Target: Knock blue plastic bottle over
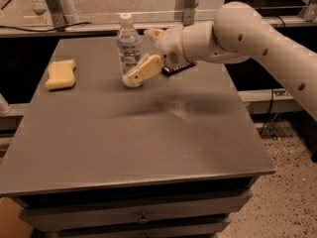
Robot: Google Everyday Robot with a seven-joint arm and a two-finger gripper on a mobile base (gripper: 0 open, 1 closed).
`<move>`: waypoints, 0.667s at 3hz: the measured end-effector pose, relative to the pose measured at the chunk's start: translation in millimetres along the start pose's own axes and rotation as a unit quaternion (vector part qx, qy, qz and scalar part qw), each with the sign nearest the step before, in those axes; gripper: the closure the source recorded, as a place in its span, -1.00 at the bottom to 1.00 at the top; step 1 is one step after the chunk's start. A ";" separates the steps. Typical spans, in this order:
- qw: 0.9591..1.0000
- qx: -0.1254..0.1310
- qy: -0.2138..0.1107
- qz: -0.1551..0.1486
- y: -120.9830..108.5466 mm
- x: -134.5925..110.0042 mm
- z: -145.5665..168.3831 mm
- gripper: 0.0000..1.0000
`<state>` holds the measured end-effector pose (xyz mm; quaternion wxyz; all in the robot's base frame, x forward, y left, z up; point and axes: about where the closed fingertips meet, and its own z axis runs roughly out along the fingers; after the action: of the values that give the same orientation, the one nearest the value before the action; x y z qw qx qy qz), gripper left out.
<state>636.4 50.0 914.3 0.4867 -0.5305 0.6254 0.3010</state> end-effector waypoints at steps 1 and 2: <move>0.999 -0.007 -0.045 -0.010 -19.1 -7.9 16.7 -1.00; 0.997 -0.032 -0.066 -0.025 -16.7 -15.3 19.2 -1.00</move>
Offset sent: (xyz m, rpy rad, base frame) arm 0.0140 0.0190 0.0153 0.1360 -0.0728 0.1831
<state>657.4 68.6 924.2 0.5170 -0.5406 0.5683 0.3428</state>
